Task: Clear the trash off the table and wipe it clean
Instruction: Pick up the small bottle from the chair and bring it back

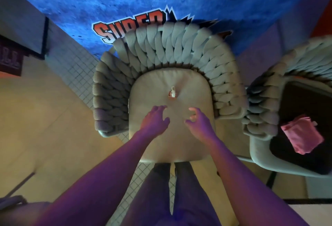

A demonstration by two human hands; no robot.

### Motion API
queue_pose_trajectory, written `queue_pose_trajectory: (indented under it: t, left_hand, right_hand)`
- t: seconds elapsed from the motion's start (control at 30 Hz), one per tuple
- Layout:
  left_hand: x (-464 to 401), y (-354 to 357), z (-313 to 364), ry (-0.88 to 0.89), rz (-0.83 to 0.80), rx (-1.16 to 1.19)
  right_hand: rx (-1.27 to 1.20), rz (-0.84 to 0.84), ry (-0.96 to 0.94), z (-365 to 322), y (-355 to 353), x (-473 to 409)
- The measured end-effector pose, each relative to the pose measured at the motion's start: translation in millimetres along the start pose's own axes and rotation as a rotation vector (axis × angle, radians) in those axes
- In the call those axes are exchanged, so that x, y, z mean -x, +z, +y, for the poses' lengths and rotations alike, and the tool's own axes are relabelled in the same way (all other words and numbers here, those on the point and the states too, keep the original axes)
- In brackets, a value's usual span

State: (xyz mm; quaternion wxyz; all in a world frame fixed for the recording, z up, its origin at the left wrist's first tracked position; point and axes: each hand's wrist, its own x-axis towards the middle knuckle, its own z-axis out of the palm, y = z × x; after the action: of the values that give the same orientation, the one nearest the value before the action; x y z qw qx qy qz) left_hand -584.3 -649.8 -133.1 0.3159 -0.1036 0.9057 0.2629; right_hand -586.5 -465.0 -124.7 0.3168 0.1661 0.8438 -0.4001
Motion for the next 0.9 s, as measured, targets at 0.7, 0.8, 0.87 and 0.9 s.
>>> queue_pose_trajectory:
  t: [0.7,0.8,0.87,0.9]
  left_hand:
    - [-174.3,64.9,-22.7,-0.049,0.022,0.048]
    - [-185.2,73.7,-28.4,0.005,0.034,0.024]
    - [-188.0,77.7,-31.1,0.040,0.059,-0.011]
    - [-187.9,79.6,-32.6,0.057,0.072,-0.035]
  right_hand:
    - [0.295,-0.059,-0.149,17.3,64.8,-191.0]
    - [0.292,-0.029,-0.179,24.4,78.8,-211.5]
    - [0.304,0.006,-0.206,27.9,80.1,-217.9]
    - [0.307,0.025,-0.219,30.9,81.8,-218.6]
